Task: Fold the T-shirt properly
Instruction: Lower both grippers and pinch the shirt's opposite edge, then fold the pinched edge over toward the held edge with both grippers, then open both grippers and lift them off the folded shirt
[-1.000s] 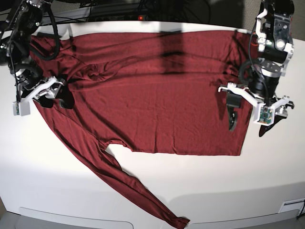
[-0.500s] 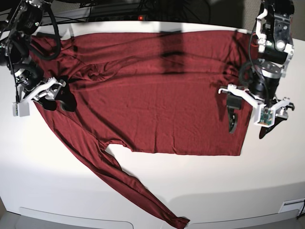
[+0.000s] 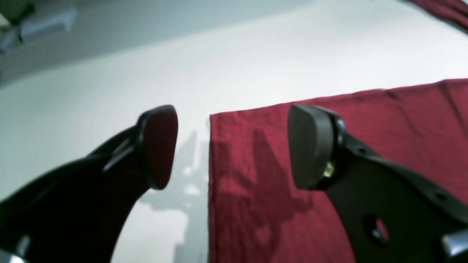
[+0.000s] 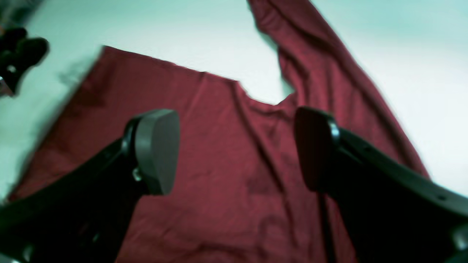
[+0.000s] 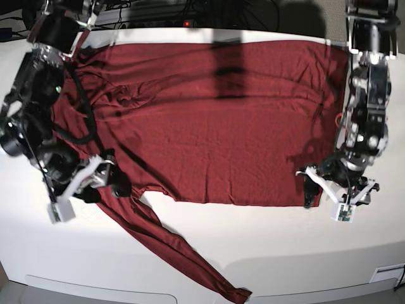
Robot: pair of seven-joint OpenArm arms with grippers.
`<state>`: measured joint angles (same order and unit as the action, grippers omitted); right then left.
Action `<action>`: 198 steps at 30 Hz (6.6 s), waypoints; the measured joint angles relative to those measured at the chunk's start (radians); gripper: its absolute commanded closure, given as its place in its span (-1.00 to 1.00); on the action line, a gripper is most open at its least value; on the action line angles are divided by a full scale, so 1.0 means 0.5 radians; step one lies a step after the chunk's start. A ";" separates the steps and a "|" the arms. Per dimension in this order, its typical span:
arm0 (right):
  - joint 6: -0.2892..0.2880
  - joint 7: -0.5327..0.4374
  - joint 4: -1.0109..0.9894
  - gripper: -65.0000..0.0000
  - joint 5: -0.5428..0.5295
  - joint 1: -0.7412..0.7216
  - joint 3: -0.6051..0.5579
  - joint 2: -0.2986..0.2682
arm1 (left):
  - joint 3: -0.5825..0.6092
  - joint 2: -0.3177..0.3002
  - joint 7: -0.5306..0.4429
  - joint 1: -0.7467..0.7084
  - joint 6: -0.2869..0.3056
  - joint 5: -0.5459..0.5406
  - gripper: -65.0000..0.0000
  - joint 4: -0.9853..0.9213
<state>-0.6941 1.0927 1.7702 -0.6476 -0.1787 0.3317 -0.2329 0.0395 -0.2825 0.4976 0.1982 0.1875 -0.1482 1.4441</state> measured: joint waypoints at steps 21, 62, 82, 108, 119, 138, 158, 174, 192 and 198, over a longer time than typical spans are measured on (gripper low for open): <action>0.139 -0.460 -1.802 -0.46 0.625 -0.756 -0.325 0.003 | -0.007 0.223 -0.264 0.989 0.063 -0.042 -0.39 -2.035; 0.085 -0.484 -1.836 1.00 0.866 -0.665 -0.677 0.004 | -0.010 0.226 -0.025 0.962 0.063 -0.050 1.00 -1.881; 0.069 -0.484 -1.515 1.00 0.872 -0.624 -0.678 0.008 | -0.010 0.017 0.161 0.810 0.234 -0.324 1.00 -1.481; 0.069 -0.451 -0.352 1.00 0.874 0.099 -0.603 -0.105 | 0.000 -0.297 0.637 -0.018 0.169 -0.537 1.00 0.134; 0.069 -0.348 -0.018 1.00 0.805 0.314 -0.439 -0.111 | -0.001 -0.372 0.797 -0.243 0.136 -0.538 1.00 0.415; 0.069 -0.276 0.363 1.00 0.821 0.670 -0.390 -0.110 | 0.001 -0.377 0.892 -0.756 -0.093 -0.159 1.00 0.861; 0.069 -0.176 0.369 1.00 0.715 0.864 -0.323 -0.110 | 0.001 -0.371 0.850 -0.959 -0.099 -0.114 1.00 0.864; 0.069 0.002 0.369 0.02 0.658 0.908 -0.323 -0.110 | 0.001 -0.366 0.847 -1.016 -0.100 -0.063 0.56 0.864; 0.124 -0.529 0.371 -0.07 0.484 0.623 -0.322 -0.104 | 0.002 -0.289 0.570 -0.862 -0.155 0.069 0.44 0.866; 0.282 -0.518 0.163 -0.07 0.471 0.384 -0.318 -0.094 | 0.002 -0.225 0.470 -0.608 -0.031 -0.169 0.44 0.865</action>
<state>-0.5529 0.8337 1.8519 -0.4122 0.0132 0.1726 -0.2798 0.0402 -0.3950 0.7326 -0.1059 0.1719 -0.2325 1.8767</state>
